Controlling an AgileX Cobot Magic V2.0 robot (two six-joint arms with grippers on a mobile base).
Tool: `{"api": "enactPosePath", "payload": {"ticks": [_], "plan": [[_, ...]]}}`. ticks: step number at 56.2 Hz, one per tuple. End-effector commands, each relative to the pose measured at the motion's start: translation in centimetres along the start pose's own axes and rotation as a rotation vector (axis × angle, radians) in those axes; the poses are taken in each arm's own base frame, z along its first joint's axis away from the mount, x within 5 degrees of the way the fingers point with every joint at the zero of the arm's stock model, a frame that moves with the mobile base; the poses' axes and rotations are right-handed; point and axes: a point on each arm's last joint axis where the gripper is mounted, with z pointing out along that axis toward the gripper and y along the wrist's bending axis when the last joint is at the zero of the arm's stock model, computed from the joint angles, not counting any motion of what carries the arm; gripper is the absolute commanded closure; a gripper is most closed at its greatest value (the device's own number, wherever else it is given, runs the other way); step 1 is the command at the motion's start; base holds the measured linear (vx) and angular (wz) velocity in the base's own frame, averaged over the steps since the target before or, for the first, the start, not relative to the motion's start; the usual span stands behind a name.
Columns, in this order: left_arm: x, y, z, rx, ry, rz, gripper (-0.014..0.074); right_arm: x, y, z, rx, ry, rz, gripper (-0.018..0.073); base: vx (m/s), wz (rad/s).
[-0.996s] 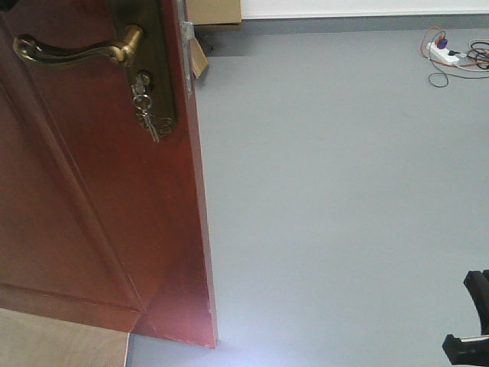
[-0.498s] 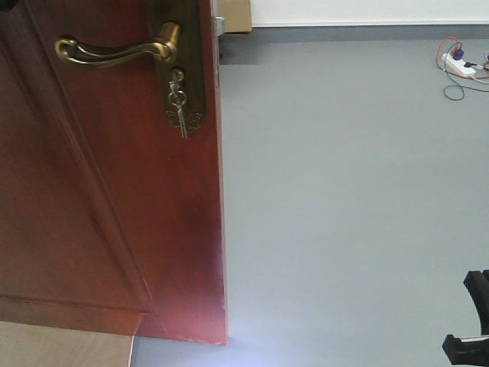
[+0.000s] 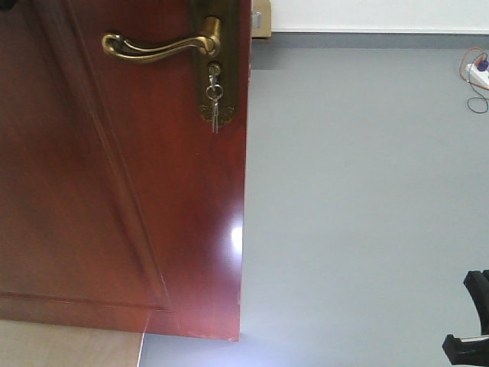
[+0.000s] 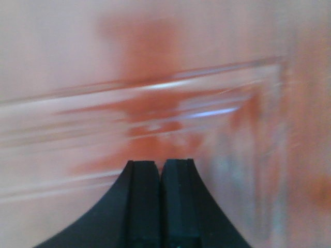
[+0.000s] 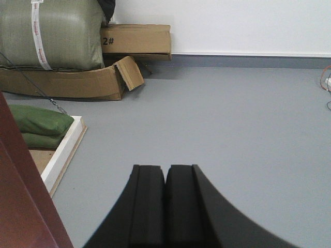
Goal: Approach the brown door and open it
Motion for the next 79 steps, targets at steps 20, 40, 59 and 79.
{"api": "enactPosePath", "payload": {"ticks": [20, 40, 59, 79], "plan": [[-1.78, 0.45, -0.55, -0.043, -0.075, -0.007, 0.06, -0.61, -0.04, -0.02, 0.004, -0.079, -0.012, 0.0559, 0.02, 0.05], [-1.78, 0.45, -0.55, -0.043, -0.075, -0.007, 0.06, -0.65, -0.04, -0.03, 0.004, -0.083, -0.012, 0.0559, 0.01, -0.01], [-1.78, 0.45, -0.55, -0.043, -0.075, -0.007, 0.06, -0.63, -0.04, -0.02, 0.004, -0.081, -0.012, 0.0559, 0.01, 0.0], [-1.78, 0.45, -0.55, -0.043, -0.075, -0.007, 0.06, -0.63, -0.04, -0.02, 0.004, -0.081, -0.012, 0.0559, 0.0, 0.0]]}}
